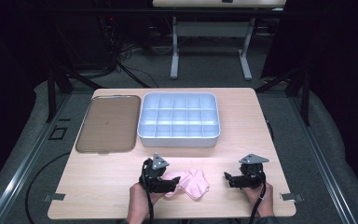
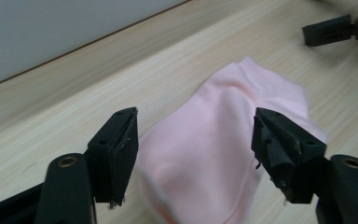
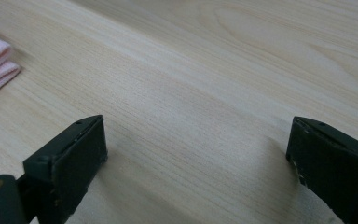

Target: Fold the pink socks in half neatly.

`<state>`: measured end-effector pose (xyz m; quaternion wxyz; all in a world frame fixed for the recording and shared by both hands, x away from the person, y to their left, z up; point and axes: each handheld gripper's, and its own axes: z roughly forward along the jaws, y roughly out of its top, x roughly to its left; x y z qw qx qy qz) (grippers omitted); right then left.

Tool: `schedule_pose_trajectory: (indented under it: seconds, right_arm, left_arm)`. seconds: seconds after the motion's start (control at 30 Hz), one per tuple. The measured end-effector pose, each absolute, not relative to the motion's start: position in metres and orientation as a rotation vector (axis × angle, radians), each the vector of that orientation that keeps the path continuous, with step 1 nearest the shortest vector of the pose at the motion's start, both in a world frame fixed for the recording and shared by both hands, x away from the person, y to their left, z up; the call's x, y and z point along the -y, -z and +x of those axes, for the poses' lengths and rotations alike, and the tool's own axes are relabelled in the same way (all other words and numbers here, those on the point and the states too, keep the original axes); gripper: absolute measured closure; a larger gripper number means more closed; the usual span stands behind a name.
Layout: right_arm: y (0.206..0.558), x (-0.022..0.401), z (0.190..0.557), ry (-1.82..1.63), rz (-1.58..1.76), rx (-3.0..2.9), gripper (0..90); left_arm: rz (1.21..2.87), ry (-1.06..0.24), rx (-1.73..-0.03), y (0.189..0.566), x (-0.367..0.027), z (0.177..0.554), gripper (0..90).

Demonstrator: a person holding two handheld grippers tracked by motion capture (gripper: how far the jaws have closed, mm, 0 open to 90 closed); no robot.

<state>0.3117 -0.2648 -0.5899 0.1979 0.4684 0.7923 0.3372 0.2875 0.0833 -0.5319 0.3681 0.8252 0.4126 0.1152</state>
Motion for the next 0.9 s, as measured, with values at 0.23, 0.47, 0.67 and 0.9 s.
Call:
schedule_pose_trajectory:
  seconds: [0.23,0.47,0.67,0.9]
  right_arm:
    - [0.59,0.265,0.311,-0.952,1.317,-2.21,5.5]
    - [0.584,0.263,0.303,-1.001,1.338,-2.227,24.8]
    - [0.564,0.243,0.278,-1.171,1.307,-2.252,46.9]
    - [0.561,0.2,0.267,-1.184,1.377,-2.37,63.2]
  left_arm:
    - [2.11,-0.282,-1.141,0.54,-0.11,0.287,23.1]
    - [2.13,-0.25,-1.145,0.549,-0.113,0.283,28.9]
    - [2.09,-0.24,-1.183,0.551,-0.119,0.282,33.1]
    - [2.076,-0.223,-1.206,0.555,-0.124,0.28,38.5]
